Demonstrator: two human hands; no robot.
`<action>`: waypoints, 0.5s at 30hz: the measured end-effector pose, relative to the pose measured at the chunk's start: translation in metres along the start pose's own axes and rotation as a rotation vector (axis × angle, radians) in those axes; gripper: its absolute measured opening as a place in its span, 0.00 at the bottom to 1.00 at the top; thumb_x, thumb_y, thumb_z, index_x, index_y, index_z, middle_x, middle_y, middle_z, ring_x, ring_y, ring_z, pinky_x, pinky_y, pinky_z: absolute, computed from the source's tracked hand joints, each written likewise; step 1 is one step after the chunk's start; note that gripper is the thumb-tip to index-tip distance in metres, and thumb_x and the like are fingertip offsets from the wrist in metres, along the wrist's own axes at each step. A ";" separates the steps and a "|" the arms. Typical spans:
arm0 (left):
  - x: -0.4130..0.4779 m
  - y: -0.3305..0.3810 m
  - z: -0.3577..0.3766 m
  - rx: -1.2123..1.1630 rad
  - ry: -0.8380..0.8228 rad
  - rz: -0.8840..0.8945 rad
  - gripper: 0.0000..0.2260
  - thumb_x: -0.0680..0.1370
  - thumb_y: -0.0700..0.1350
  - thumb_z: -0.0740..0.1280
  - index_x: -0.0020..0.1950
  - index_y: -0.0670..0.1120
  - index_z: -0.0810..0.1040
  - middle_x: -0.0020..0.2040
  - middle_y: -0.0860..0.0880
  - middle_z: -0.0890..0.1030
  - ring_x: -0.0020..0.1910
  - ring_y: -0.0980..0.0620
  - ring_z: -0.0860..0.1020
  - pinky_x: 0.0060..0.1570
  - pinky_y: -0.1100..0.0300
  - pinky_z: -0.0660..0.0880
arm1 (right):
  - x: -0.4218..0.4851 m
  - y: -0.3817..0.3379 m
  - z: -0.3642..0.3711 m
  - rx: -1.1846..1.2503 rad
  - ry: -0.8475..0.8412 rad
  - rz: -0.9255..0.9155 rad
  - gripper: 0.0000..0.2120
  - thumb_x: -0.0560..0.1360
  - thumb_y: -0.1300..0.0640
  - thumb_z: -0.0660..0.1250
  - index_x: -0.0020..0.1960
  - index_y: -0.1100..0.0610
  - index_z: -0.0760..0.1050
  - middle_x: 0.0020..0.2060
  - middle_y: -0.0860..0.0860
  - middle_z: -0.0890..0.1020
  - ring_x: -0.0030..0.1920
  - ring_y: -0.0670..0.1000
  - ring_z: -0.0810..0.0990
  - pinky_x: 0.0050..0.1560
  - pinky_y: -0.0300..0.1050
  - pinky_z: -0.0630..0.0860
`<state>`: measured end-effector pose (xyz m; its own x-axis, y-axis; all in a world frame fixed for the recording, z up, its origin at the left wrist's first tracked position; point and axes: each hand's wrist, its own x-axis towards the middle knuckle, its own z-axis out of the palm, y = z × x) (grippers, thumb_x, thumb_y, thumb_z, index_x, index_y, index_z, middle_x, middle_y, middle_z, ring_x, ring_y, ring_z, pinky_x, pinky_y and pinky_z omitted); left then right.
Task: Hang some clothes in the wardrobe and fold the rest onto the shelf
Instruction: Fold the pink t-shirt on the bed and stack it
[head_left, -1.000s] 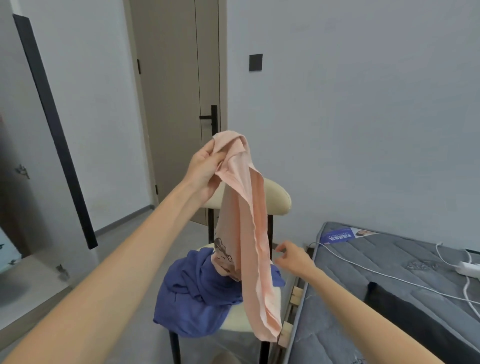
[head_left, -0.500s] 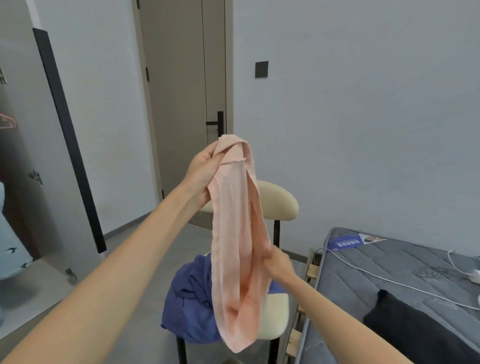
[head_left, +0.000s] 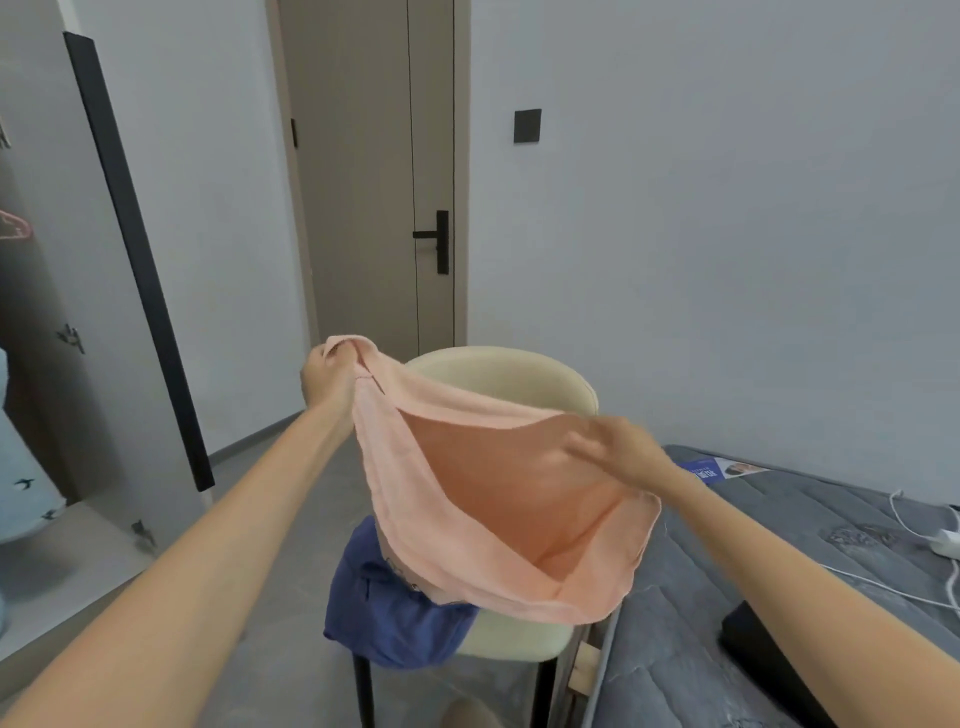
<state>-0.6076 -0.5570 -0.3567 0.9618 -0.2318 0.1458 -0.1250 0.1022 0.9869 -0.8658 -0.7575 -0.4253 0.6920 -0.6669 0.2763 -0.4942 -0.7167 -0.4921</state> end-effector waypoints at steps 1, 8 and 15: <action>0.000 -0.003 -0.001 0.086 -0.023 0.014 0.09 0.76 0.44 0.66 0.54 0.43 0.72 0.50 0.45 0.76 0.49 0.44 0.76 0.40 0.59 0.70 | -0.003 -0.003 0.004 -0.110 -0.162 -0.047 0.26 0.71 0.35 0.66 0.54 0.57 0.76 0.46 0.51 0.80 0.46 0.50 0.75 0.44 0.46 0.67; 0.002 -0.039 -0.024 0.850 -0.162 0.520 0.19 0.72 0.28 0.56 0.59 0.41 0.76 0.56 0.39 0.80 0.56 0.38 0.75 0.49 0.53 0.69 | -0.033 -0.005 0.029 -0.753 -0.763 0.203 0.18 0.78 0.54 0.64 0.66 0.57 0.72 0.54 0.51 0.75 0.53 0.55 0.73 0.51 0.45 0.67; -0.008 -0.034 -0.012 0.673 -0.413 -0.050 0.15 0.76 0.33 0.52 0.55 0.38 0.75 0.49 0.39 0.78 0.42 0.42 0.77 0.37 0.51 0.79 | -0.025 0.035 0.023 0.114 -0.341 0.553 0.10 0.75 0.61 0.60 0.52 0.63 0.77 0.42 0.56 0.81 0.44 0.56 0.82 0.42 0.52 0.83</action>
<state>-0.6077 -0.5469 -0.3926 0.8184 -0.5745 -0.0159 -0.3313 -0.4942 0.8037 -0.8885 -0.7611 -0.4683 0.4893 -0.8150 -0.3104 -0.7790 -0.2484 -0.5757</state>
